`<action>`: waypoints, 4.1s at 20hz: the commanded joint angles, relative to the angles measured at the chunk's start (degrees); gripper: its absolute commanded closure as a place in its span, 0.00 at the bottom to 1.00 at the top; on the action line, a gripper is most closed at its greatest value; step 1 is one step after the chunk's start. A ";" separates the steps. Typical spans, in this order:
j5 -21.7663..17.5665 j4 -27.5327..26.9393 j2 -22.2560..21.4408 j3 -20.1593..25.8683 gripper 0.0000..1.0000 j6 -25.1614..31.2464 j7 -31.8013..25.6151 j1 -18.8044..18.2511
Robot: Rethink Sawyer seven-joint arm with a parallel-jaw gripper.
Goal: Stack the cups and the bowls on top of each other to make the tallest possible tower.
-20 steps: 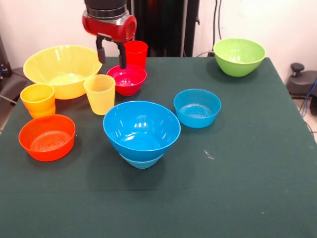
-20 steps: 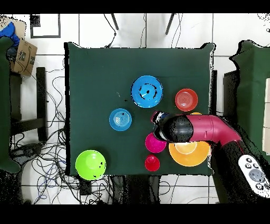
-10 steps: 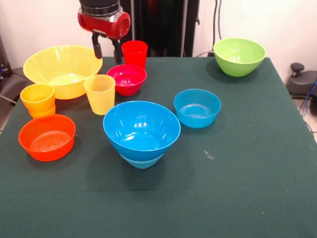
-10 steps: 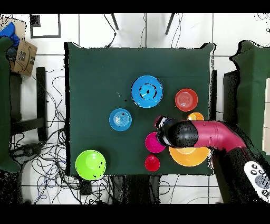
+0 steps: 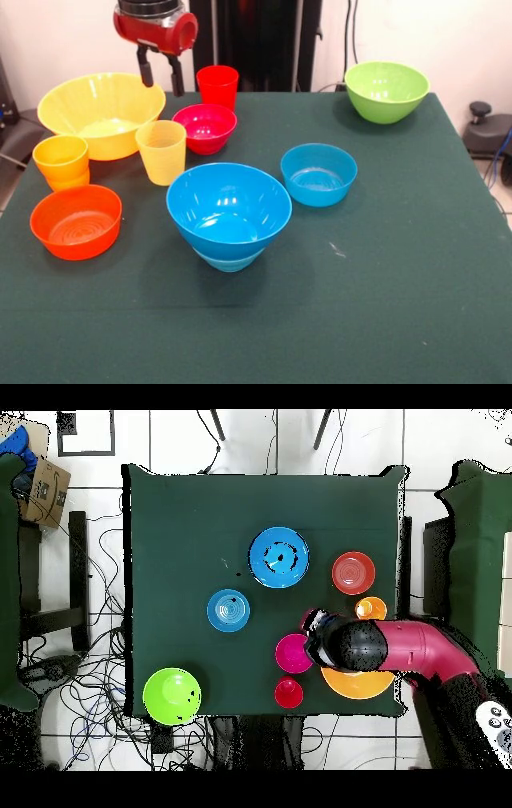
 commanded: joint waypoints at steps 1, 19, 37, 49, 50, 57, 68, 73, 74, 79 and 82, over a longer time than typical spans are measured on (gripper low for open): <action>-6.95 2.45 1.73 2.62 0.00 2.32 -15.77 -0.70; -13.48 -0.82 7.19 2.67 0.00 0.62 -13.73 -1.34; -16.68 -2.25 14.13 -0.05 0.00 -5.59 -3.43 2.65; -19.37 -4.14 17.46 -2.93 0.00 -9.52 -3.28 4.88; -19.29 -4.11 17.31 -3.09 0.00 -9.56 -3.08 5.23; -18.97 -4.45 16.46 -3.34 0.00 -8.51 -4.20 5.53; -16.73 -3.31 11.76 -1.41 0.00 -2.21 -10.78 2.59; -16.67 -3.20 10.34 -1.14 0.00 -1.09 -12.22 1.41; -16.62 -2.93 9.89 -1.03 0.00 -0.96 -12.51 1.04; -16.49 -2.65 8.51 -0.43 0.00 0.34 -13.92 -0.31; -16.66 -2.36 8.71 0.08 0.00 0.41 -14.20 -1.03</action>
